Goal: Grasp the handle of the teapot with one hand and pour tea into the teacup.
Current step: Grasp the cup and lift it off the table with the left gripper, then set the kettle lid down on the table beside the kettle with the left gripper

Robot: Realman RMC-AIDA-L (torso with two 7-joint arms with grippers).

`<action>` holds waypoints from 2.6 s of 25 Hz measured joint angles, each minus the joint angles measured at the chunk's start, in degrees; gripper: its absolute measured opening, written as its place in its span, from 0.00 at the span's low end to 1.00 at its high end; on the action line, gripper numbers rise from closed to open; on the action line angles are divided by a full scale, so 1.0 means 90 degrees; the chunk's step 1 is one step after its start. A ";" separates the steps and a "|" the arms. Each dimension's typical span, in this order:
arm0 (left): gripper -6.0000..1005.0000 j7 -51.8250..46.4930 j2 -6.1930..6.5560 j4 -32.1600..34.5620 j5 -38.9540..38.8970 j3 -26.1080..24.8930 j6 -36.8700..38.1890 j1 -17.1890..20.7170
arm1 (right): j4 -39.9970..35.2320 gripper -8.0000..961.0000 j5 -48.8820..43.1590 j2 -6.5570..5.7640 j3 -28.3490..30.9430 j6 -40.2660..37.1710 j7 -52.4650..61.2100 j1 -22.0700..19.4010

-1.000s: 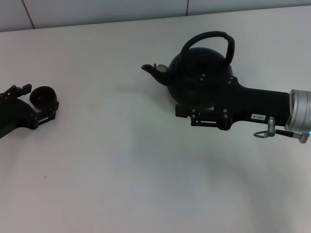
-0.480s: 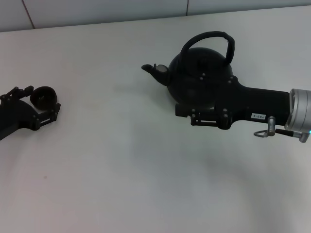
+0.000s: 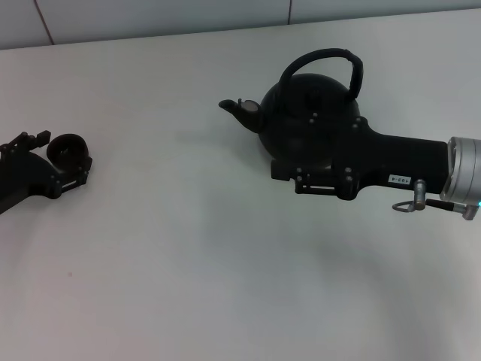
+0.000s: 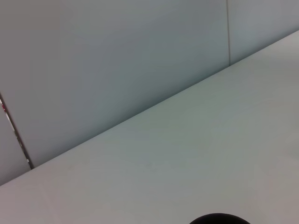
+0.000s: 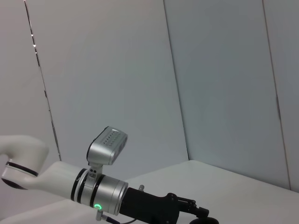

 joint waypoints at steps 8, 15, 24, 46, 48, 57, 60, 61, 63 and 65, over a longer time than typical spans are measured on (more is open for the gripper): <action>0.80 -0.0006 0.0002 -0.0002 -0.0028 0.0040 -0.0085 -0.0009 | 0.0012 0.78 0.0033 0.0000 0.0000 0.0000 0.0000 0.0000; 0.70 -0.0021 -0.0001 -0.0009 -0.0023 0.0057 -0.0187 -0.0026 | 0.0005 0.78 0.0044 0.0000 0.0000 0.0000 0.0000 0.0000; 0.70 -0.0090 -0.0004 -0.0004 -0.0048 0.0307 -0.0114 -0.0042 | 0.0015 0.79 0.0050 0.0000 0.0000 0.0000 0.0000 0.0000; 0.70 -0.0264 -0.0020 0.0068 -0.0035 0.0694 0.1121 -0.0082 | 0.0020 0.79 0.0050 0.0000 0.0000 0.0000 -0.0001 -0.0006; 0.70 -0.0265 -0.0021 0.0064 -0.0037 0.0706 0.1146 -0.0090 | 0.0020 0.78 0.0050 0.0000 0.0000 0.0000 -0.0001 -0.0006; 0.70 -0.0321 -0.0028 0.0021 -0.0048 0.0769 0.1496 -0.0134 | 0.0025 0.78 0.0050 -0.0008 0.0000 0.0000 -0.0002 -0.0009; 0.70 -0.0322 -0.0032 0.0015 -0.0050 0.0836 0.1500 -0.0137 | 0.0034 0.78 0.0049 -0.0009 0.0000 -0.0002 -0.0014 -0.0010; 0.70 -0.0318 -0.0048 0.0008 -0.0052 0.0872 0.1502 -0.0137 | 0.0036 0.78 0.0049 -0.0009 0.0000 -0.0004 -0.0022 -0.0010; 0.70 -0.0307 -0.0056 0.0002 -0.0053 0.0876 0.1503 -0.0137 | 0.0037 0.78 0.0049 -0.0010 -0.0003 -0.0005 -0.0026 -0.0007; 0.70 -0.0305 -0.0057 0.0000 -0.0054 0.0877 0.1503 -0.0138 | 0.0038 0.78 0.0049 -0.0010 -0.0006 -0.0015 -0.0031 -0.0006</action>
